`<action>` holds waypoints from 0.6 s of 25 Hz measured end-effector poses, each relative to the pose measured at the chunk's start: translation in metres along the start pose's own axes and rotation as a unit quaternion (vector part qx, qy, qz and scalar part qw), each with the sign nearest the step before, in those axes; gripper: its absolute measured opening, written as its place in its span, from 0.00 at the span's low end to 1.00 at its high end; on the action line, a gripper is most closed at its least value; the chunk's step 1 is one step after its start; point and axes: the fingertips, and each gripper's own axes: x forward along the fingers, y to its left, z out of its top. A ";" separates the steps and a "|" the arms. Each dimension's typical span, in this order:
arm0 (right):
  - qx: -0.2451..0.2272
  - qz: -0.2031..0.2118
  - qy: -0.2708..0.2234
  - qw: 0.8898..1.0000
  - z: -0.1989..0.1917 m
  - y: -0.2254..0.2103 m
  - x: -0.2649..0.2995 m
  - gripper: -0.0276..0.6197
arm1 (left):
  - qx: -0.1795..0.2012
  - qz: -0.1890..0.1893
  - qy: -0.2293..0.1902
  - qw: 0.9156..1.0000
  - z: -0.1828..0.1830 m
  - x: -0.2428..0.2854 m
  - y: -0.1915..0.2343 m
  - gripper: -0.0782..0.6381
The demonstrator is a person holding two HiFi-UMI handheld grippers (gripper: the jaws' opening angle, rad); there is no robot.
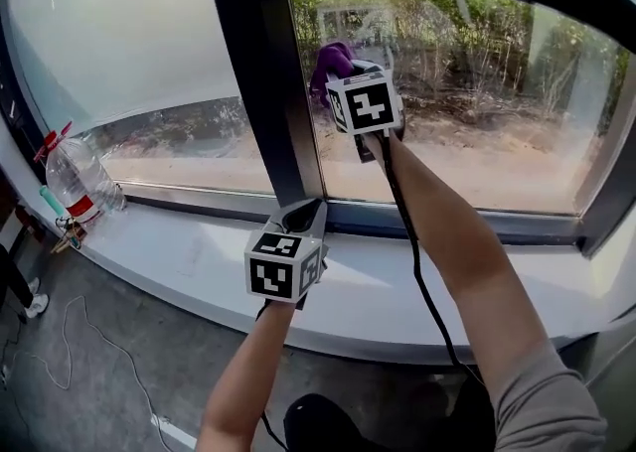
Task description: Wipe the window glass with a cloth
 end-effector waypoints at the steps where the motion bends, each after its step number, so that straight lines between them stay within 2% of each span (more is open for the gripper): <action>1: 0.000 -0.001 -0.006 1.000 -0.001 -0.010 -0.007 0.22 | 0.002 -0.002 0.000 1.000 0.003 0.005 -0.006 0.11; 6: 0.023 -0.014 -0.026 0.999 -0.014 -0.069 -0.054 0.22 | 0.011 -0.017 0.001 1.000 0.017 0.033 -0.041 0.11; 15: 0.038 -0.051 -0.064 0.996 -0.027 -0.190 -0.148 0.22 | 0.042 -0.062 -0.004 0.997 0.060 0.088 -0.132 0.11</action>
